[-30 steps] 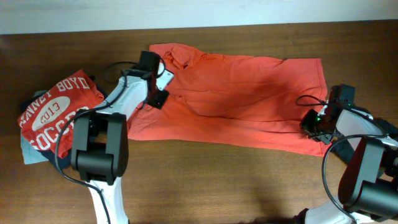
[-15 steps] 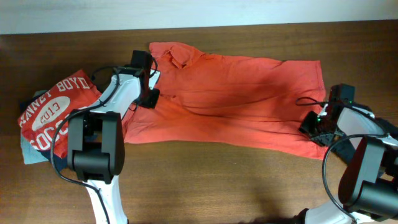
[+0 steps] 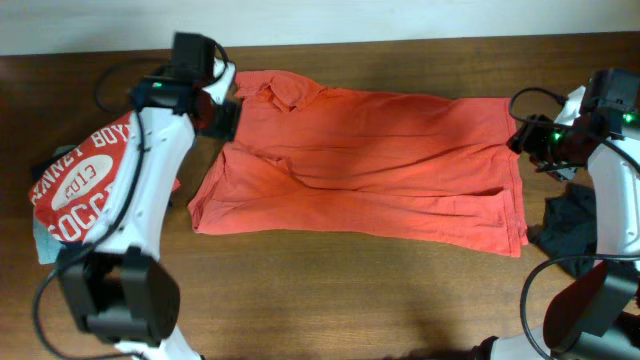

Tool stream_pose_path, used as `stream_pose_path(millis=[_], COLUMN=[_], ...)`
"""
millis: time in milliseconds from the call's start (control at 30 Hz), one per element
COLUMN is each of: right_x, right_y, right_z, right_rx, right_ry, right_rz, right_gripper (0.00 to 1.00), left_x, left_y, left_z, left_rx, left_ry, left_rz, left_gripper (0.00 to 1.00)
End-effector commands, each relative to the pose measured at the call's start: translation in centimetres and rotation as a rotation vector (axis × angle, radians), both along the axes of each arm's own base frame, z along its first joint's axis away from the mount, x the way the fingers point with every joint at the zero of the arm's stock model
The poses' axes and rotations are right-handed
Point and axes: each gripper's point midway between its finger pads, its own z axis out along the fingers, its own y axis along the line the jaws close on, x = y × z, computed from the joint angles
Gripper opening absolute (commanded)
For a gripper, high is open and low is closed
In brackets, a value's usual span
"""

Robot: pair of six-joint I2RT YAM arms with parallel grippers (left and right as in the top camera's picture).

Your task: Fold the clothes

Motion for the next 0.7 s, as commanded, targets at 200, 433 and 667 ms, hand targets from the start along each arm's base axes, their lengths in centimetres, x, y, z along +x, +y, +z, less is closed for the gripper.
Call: stream_pose_path(millis=[200,433,667], right_x=[1.1,1.4,0.2], right_y=[5.5,8.0,8.6], right_z=[-4.3,-10.6,-15.4], right_rx=[0.053,0.038,0.069], right_ry=[0.091,0.234,0.364], right_rz=[0.164,0.235,0.246], right_gripper=[0.04,0.04,0.04], left_x=[1.4,1.0,-0.4], left_y=[-3.5,-4.0,-3.8], left_z=[-7.0,-14.6,-17.4], left_rx=[-0.095,-0.082,-0.076], left_ry=[0.119,0.274,0.366], left_rz=[-0.182,-0.192,-0.186], left_gripper=[0.31,0.09,0.08])
